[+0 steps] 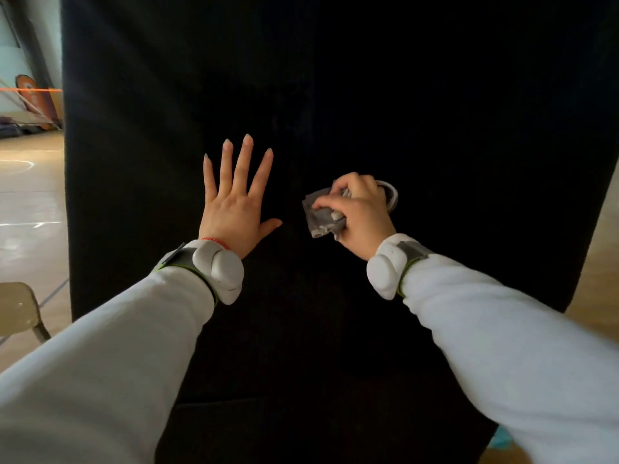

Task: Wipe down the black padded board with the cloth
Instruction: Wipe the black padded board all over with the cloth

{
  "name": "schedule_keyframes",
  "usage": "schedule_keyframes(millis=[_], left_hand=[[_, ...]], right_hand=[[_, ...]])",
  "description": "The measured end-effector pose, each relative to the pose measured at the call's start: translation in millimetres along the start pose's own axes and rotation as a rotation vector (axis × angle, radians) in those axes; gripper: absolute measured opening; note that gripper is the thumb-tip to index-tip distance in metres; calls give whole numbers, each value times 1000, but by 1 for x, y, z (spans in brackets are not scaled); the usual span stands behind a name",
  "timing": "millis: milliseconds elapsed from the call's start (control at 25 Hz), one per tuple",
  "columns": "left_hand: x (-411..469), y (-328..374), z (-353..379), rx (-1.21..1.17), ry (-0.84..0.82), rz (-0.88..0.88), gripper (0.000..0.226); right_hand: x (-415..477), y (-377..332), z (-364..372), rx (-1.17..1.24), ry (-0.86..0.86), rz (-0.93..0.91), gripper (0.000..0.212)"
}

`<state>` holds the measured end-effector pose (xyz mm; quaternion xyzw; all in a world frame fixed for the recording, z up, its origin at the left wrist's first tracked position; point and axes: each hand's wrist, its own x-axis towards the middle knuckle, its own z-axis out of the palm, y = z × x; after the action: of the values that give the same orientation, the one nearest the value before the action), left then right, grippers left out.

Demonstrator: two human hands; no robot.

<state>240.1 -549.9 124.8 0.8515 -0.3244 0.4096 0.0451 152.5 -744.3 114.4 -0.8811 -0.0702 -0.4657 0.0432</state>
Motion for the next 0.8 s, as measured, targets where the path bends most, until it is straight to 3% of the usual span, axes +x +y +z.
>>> schedule_keyframes(millis=[160,240,360,440,680,800], left_hand=[[-17,1,9,-1,-54,-1,107],[-16,3,10,11,-52,-4,110],[-14,2,17,22,-27,-12,112],[-15,3,19,22,-19,-10,112],[-15,4,16,15,14,-7,109],[-19,8,16,-3,18,-31,105]], right_hand=[[-36,0,7,19,-230,-62,37],[-19,1,-10,58,-172,-62,30],[31,-1,-35,57,93,87,38],[45,-2,-33,40,142,149,37],[9,0,-4,21,74,30,31],[-19,2,6,-2,-78,10,41]])
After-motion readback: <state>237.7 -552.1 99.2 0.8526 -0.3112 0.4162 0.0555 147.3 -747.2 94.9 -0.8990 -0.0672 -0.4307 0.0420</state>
